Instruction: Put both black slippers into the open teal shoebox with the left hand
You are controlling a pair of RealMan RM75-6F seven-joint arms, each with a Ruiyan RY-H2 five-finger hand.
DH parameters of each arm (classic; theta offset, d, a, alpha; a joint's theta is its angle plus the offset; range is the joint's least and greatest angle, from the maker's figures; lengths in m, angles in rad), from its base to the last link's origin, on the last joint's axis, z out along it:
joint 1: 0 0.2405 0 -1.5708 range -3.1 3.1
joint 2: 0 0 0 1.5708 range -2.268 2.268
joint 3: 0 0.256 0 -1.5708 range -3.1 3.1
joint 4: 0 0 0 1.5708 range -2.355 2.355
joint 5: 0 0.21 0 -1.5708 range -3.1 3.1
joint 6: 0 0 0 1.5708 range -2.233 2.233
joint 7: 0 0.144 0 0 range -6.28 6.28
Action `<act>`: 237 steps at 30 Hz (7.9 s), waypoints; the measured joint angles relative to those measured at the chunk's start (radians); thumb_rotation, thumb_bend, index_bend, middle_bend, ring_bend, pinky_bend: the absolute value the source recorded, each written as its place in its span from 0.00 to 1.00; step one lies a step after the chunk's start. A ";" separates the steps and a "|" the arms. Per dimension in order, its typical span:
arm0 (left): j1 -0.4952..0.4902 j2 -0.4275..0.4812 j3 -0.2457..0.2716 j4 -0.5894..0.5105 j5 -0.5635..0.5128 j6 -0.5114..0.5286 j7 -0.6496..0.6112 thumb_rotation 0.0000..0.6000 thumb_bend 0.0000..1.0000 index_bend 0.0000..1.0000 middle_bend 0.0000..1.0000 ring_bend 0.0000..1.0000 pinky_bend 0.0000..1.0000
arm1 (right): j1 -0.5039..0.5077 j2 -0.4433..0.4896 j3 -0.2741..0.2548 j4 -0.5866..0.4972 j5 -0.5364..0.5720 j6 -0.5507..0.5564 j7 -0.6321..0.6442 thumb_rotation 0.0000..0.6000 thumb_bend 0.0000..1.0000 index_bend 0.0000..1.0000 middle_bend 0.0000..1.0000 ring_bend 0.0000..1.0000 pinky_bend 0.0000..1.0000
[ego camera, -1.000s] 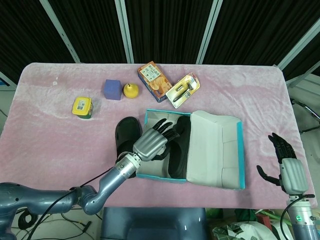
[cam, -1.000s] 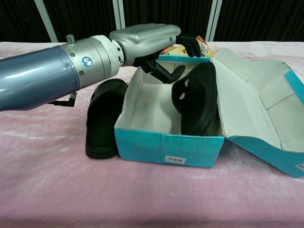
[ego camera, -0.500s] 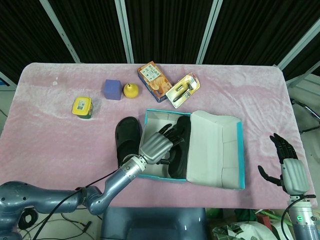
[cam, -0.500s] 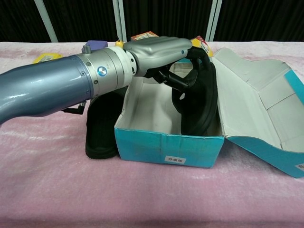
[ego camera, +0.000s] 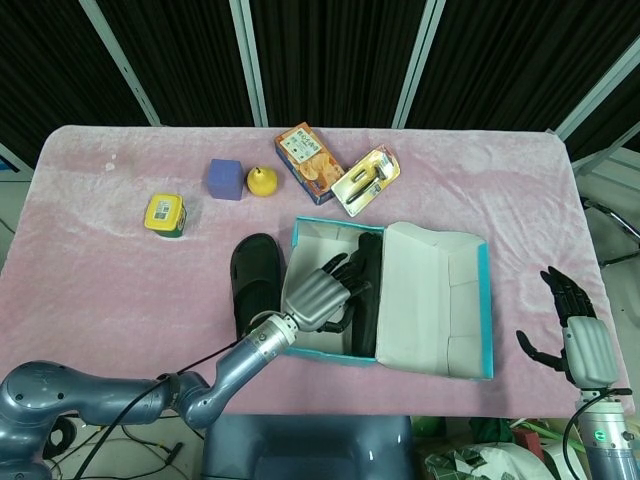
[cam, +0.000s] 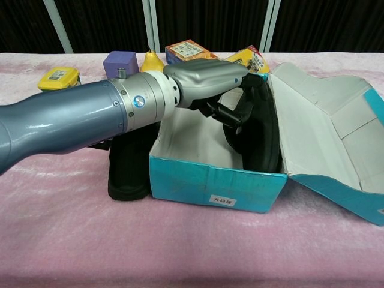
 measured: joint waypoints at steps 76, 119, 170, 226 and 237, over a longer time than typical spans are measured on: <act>0.073 0.130 -0.031 0.031 -0.618 0.012 0.157 0.98 0.10 0.13 0.15 0.10 0.17 | 0.022 -0.006 -0.005 0.000 -0.011 -0.025 -0.003 1.00 0.22 0.00 0.02 0.00 0.09; 0.228 0.276 -0.061 -0.016 -0.124 0.039 -0.393 1.00 0.26 0.44 0.49 0.44 0.45 | 0.030 0.001 -0.001 -0.029 -0.009 -0.036 -0.031 1.00 0.22 0.00 0.02 0.00 0.09; 0.007 -0.300 -0.031 0.763 0.402 0.259 -1.020 1.00 0.25 0.40 0.46 0.40 0.42 | 0.002 0.019 -0.005 -0.028 0.002 -0.011 -0.002 1.00 0.22 0.00 0.02 0.00 0.09; 0.081 -0.001 -0.061 0.218 0.025 -0.062 -0.337 0.18 0.00 0.00 0.00 0.00 0.00 | 0.011 0.013 -0.001 -0.034 0.008 -0.031 -0.015 1.00 0.22 0.00 0.02 0.00 0.09; 0.095 0.030 -0.039 0.167 0.106 0.006 -0.328 0.01 0.00 0.14 0.12 0.02 0.05 | 0.011 0.013 -0.002 -0.032 0.007 -0.030 -0.011 1.00 0.22 0.00 0.02 0.00 0.09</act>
